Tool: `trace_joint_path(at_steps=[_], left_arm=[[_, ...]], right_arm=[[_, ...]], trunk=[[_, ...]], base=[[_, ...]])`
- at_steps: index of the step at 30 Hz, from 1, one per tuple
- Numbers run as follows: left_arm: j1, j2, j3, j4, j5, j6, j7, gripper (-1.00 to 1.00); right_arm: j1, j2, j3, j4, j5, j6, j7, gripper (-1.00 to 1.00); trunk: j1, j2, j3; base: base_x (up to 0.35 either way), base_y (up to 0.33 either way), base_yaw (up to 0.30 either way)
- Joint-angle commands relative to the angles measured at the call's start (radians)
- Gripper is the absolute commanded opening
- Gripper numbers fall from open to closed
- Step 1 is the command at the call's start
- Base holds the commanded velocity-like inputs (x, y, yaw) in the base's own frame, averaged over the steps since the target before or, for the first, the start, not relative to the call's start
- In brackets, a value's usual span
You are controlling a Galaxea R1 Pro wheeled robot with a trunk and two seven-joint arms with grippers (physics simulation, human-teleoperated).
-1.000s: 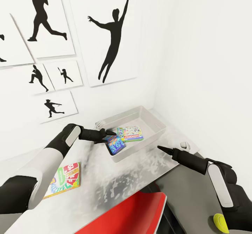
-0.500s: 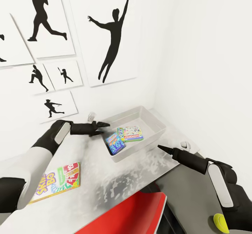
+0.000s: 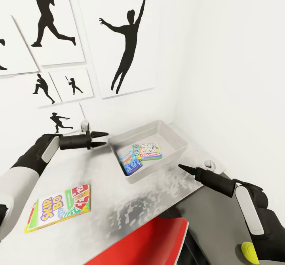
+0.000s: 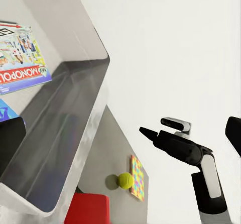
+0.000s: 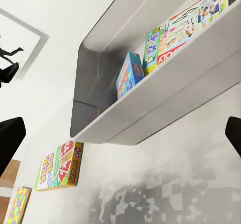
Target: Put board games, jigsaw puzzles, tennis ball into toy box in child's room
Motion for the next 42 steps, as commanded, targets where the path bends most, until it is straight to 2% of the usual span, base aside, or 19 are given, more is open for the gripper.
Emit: trace_joint_path(at_steps=[1, 6, 7, 17, 25, 31, 32, 38, 42], left_arm=[[-0.001, 0.01, -0.004, 0.0, 0.001, 0.004, -0.018, 1.0], [0.0, 0.063, -0.005, 0.0, 0.001, 0.004, -0.081, 1.0], [0.001, 0.086, -0.005, -0.001, 0.0, 0.004, -0.1, 1.0], [0.014, 0.198, -0.006, 0.001, 0.0, 0.004, -0.168, 1.0], [0.086, 0.275, -0.006, 0.003, -0.001, -0.025, -0.258, 1.0], [0.164, 0.307, -0.006, 0.01, -0.003, -0.09, -0.328, 1.0], [0.191, 0.312, -0.006, 0.015, -0.003, -0.116, -0.347, 1.0], [0.282, 0.322, -0.004, 0.042, -0.001, -0.188, -0.392, 1.0], [0.325, 0.325, 0.001, 0.092, 0.0, -0.242, -0.433, 1.0]], right_arm=[[-0.001, 0.0, -0.001, 0.0, 0.001, 0.006, 0.004, 1.0], [-0.001, 0.0, -0.001, 0.0, 0.001, 0.006, 0.004, 1.0], [-0.001, 0.0, -0.001, 0.0, 0.001, 0.006, 0.004, 1.0], [-0.001, 0.0, -0.001, 0.0, 0.0, 0.006, 0.004, 1.0], [-0.001, 0.0, -0.001, 0.0, -0.003, 0.005, 0.005, 1.0], [0.001, 0.0, -0.001, 0.0, -0.005, 0.003, 0.005, 1.0], [0.001, 0.0, -0.001, 0.0, -0.006, 0.003, 0.005, 1.0], [0.001, 0.0, -0.001, 0.0, -0.007, 0.003, 0.005, 1.0], [0.001, 0.002, -0.001, 0.0, -0.007, 0.003, 0.005, 1.0]], trunk=[[0.001, -0.002, -0.002], [0.001, -0.002, -0.002], [0.001, -0.002, -0.002], [0.001, -0.002, -0.002], [0.001, -0.002, 0.006], [0.001, -0.002, 0.015], [0.001, -0.002, 0.016], [0.001, -0.002, 0.026], [0.001, -0.002, 0.032]], base=[[0.0, 0.0, 0.0], [0.0, 0.0, 0.0], [0.0, 0.0, 0.0], [0.0, 0.0, 0.0], [0.0, 0.0, 0.0], [0.0, 0.0, 0.0], [0.0, 0.0, 0.0], [0.0, 0.0, 0.0], [0.0, 0.0, 0.0]])
